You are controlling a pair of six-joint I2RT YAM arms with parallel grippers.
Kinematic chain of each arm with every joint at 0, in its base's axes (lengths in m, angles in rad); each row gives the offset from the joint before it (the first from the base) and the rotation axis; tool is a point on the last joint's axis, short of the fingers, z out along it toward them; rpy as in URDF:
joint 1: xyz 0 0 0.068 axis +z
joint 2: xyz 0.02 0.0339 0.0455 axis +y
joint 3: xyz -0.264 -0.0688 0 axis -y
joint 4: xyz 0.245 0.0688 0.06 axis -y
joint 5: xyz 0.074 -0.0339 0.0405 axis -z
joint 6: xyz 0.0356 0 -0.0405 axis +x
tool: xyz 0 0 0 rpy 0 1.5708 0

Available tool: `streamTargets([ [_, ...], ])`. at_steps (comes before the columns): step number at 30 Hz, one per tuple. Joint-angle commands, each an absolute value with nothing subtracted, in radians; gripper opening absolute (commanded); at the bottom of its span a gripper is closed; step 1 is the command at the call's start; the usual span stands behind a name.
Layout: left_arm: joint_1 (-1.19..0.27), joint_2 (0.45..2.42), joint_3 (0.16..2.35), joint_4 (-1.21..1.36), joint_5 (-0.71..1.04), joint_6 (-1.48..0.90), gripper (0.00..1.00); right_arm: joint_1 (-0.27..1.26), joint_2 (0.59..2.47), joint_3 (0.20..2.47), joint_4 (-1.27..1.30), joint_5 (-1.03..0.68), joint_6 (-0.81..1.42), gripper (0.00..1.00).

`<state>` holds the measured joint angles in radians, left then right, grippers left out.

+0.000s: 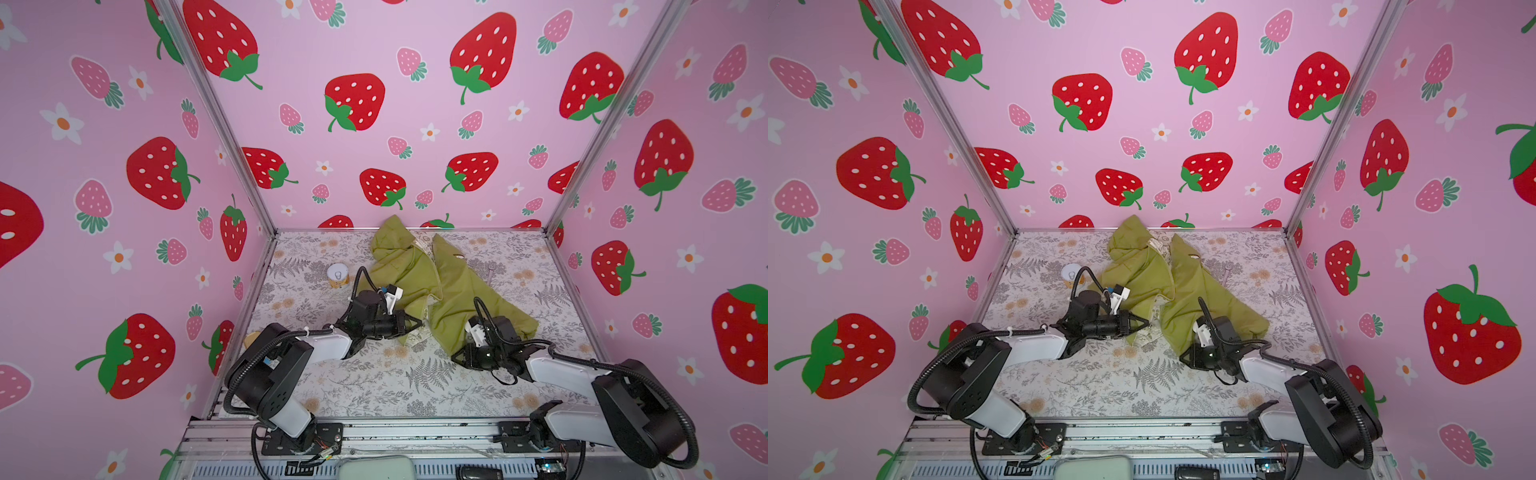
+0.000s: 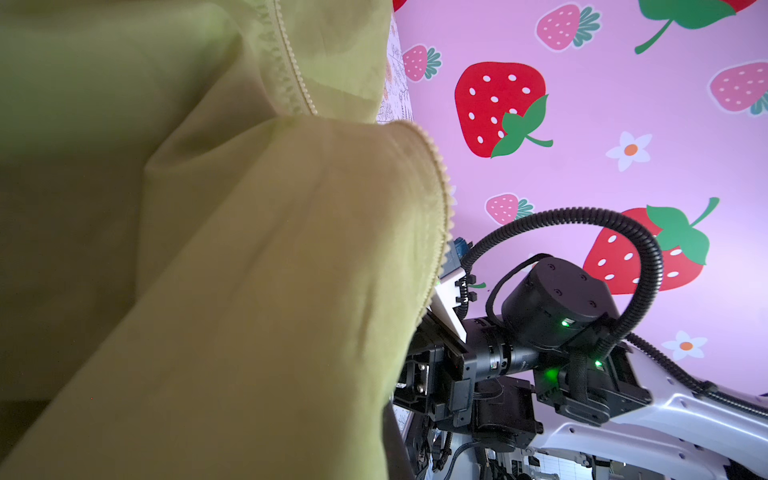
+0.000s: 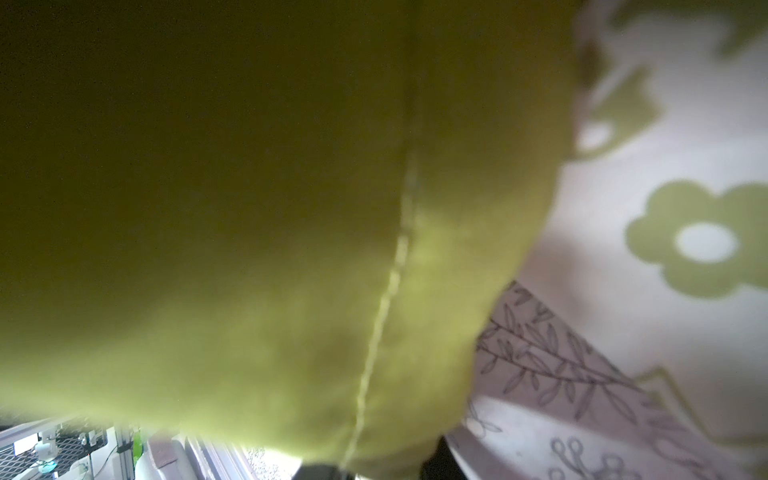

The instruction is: Zip up the jacket

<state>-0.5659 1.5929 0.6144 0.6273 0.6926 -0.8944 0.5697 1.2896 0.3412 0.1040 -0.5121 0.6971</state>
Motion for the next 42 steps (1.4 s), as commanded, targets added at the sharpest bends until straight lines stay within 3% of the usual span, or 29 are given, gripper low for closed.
streamTargets([
  [1, -0.563, 1.59, 0.64, 0.644, 0.716, -0.896, 0.0, 0.577, 1.297, 0.353, 0.08, -0.467, 0.705, 0.23],
  [5, -0.564, 1.59, 0.641, 0.643, 0.716, -0.896, 0.0, 0.577, 1.291, 0.356, 0.072, -0.453, 0.708, 0.32],
  [13, -0.563, 1.591, 0.641, 0.642, 0.718, -0.896, 0.0, 0.575, 1.284, 0.357, 0.047, -0.44, 0.7, 0.36],
  [16, -0.564, 1.59, 0.642, 0.641, 0.719, -0.896, 0.0, 0.574, 1.277, 0.355, 0.04, -0.439, 0.695, 0.49],
  [21, -0.563, 1.588, 0.643, 0.641, 0.718, -0.896, 0.0, 0.568, 1.255, 0.348, 0.036, -0.438, 0.697, 0.59],
  [26, -0.564, 1.587, 0.643, 0.638, 0.718, -0.896, 0.0, 0.561, 1.226, 0.337, 0.035, -0.437, 0.709, 0.58],
  [30, -0.564, 1.589, 0.642, 0.639, 0.718, -0.896, 0.0, 0.558, 1.201, 0.32, 0.035, -0.438, 0.714, 0.49],
  [37, -0.564, 1.588, 0.644, 0.638, 0.718, -0.896, 0.0, 0.554, 1.185, 0.321, 0.04, -0.437, 0.7, 0.48],
  [42, -0.565, 1.585, 0.64, 0.638, 0.718, -0.896, 0.0, 0.551, 1.2, 0.337, 0.039, -0.449, 0.667, 0.38],
])
